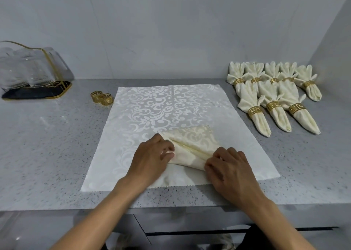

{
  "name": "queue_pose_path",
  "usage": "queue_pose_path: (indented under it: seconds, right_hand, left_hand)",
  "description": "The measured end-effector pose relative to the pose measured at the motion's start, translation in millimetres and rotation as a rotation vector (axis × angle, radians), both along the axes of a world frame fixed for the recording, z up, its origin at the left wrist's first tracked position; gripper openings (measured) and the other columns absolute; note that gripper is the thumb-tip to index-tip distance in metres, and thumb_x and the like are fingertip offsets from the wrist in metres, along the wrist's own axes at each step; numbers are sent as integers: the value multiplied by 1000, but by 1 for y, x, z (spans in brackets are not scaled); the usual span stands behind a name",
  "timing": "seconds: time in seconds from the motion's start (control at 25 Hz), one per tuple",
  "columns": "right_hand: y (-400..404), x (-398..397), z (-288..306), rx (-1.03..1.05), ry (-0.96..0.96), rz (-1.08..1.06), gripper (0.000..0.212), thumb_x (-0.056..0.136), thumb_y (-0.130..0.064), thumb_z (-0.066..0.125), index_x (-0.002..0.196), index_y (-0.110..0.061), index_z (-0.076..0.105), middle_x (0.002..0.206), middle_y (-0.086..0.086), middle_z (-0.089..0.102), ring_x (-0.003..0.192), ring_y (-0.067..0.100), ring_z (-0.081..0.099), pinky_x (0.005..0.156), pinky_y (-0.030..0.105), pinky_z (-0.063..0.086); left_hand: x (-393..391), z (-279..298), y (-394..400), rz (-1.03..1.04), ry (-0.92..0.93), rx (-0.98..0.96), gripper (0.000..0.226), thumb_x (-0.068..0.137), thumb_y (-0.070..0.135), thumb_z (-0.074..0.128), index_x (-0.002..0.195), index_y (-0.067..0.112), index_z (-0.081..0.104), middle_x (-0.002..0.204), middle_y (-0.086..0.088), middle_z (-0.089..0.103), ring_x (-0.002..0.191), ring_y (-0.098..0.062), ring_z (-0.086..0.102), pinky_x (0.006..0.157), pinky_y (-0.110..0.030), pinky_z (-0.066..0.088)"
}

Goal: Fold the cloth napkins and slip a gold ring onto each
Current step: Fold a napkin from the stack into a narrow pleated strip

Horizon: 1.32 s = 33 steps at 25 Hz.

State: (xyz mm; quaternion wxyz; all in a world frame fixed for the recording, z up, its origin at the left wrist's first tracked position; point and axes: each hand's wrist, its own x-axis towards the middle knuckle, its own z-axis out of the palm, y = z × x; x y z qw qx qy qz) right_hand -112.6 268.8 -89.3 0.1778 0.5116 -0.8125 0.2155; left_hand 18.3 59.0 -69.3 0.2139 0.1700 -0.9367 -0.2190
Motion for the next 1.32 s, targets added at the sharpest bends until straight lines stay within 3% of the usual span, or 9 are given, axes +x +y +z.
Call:
queue_pose_path:
  seconds: [0.12,0.24,0.48,0.6,0.68,0.88,1.08,1.2,1.32]
  right_hand:
    - [-1,1,7,129,196,-24,16,85,-26,62,71,-18,63,81,-2,52,74,20,44,68,37,36]
    - [-6,20,21,161,281,-52,22,80,-20,61,60,-17,54,68,0,47,68,22,43,67,38,33]
    - [-62,137,28,233,-227,-14,25,76,-32,46,56,-22,56,60,-3,57,56,21,52,62,36,43]
    - [-63,126,28,-67,-263,220,14,86,-26,55,78,-19,65,78,-2,64,72,21,57,67,35,45]
    - [-27,90,25,-87,-199,349,9,86,-25,62,90,-18,66,89,-4,64,77,19,56,71,37,47]
    - [30,35,15,368,83,356,50,75,-50,65,122,-33,59,122,-13,55,104,12,54,84,30,48]
    - [18,39,17,170,-108,392,15,88,-35,62,99,-28,70,102,-14,62,97,10,54,81,29,43]
    - [0,39,22,59,-404,248,30,95,-42,52,80,-19,64,73,-8,60,74,10,52,70,27,41]
    - [-24,36,26,25,-528,40,26,92,-45,59,80,-22,64,69,-6,62,68,12,56,60,23,42]
  left_hand:
    - [-5,-2,7,31,-43,-293,14,92,21,63,82,19,72,78,7,48,73,-16,48,62,-25,33]
    - [-8,7,7,39,-157,-275,31,94,22,49,66,16,58,69,4,45,69,-18,45,56,-24,25]
    - [-20,40,-14,-220,-502,-37,21,90,24,56,81,26,74,77,8,69,70,-11,61,70,-33,53]
    - [-12,42,-4,-246,-457,141,40,94,40,55,58,22,56,54,7,53,52,-10,46,58,-31,43]
    - [3,28,7,-210,-389,168,38,95,49,52,79,17,64,63,2,55,57,-11,50,62,-33,44]
    - [29,-19,26,-85,-136,-219,50,95,51,42,131,21,58,100,7,58,87,-15,57,77,-22,37]
    - [27,-8,23,-149,-153,-68,44,100,50,40,132,24,57,91,15,51,84,-8,49,76,-23,36]
    - [33,9,18,-228,-159,160,44,100,55,34,100,22,63,79,6,53,77,-10,52,71,-29,42]
    - [40,10,14,-241,-159,168,29,96,54,48,103,30,63,82,8,57,80,-9,54,72,-23,44]
